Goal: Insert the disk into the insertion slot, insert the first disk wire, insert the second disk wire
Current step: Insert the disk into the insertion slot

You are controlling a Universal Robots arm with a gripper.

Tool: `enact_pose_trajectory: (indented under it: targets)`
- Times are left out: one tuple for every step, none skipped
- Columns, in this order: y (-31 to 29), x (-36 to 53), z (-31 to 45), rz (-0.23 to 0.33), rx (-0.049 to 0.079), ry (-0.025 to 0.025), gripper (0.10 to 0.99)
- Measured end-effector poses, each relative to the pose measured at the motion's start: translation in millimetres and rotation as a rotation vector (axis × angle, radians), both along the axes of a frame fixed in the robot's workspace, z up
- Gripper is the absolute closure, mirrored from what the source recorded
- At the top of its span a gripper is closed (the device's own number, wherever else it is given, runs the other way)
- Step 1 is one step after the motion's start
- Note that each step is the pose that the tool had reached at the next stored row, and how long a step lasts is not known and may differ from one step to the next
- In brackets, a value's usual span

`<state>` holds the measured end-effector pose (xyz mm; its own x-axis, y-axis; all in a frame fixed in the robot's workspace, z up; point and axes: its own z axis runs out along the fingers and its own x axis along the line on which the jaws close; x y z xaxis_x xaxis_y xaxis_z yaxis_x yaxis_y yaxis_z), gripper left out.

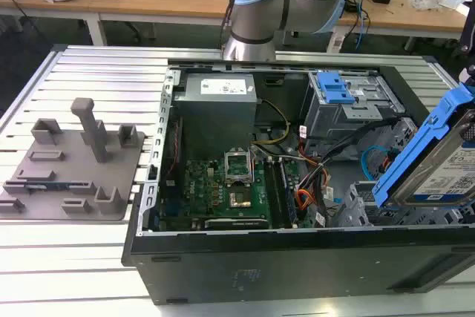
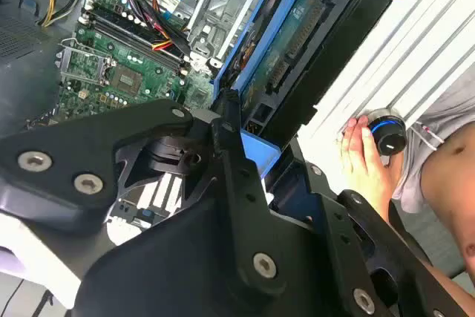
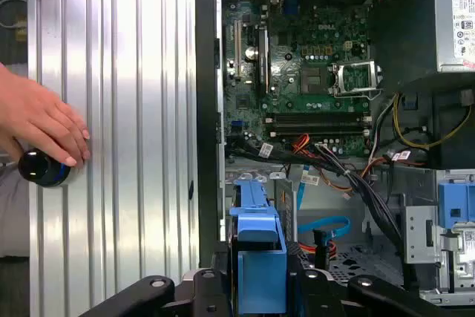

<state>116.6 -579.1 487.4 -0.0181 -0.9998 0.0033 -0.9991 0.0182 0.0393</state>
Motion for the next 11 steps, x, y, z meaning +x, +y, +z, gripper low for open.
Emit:
enact_pose_trajectory:
  targets:
    - [0.0, 0.0, 0.0, 0.0, 0.0, 0.0, 0.722]
    - [0.0, 0.0, 0.0, 0.0, 0.0, 0.0, 0.722]
    - [0.0, 0.0, 0.0, 0.0, 0.0, 0.0, 0.722]
    - [0.0, 0.0, 0.0, 0.0, 0.0, 0.0, 0.722]
    - [0.0, 0.0, 0.0, 0.0, 0.0, 0.0, 0.722]
    - [0.0, 0.0, 0.0, 0.0, 0.0, 0.0, 0.722]
    - [0.0, 0.0, 0.0, 0.0, 0.0, 0.0, 0.722]
    - [0.0, 0.0, 0.0, 0.0, 0.0, 0.0, 0.722]
    - [0.0, 0.0, 0.0, 0.0, 0.0, 0.0, 0.722]
    - [0.0, 0.0, 0.0, 0.0, 0.0, 0.0, 0.722]
    - [0.0, -0.1, 0.0, 0.0, 0.001, -0.0014, 0.722]
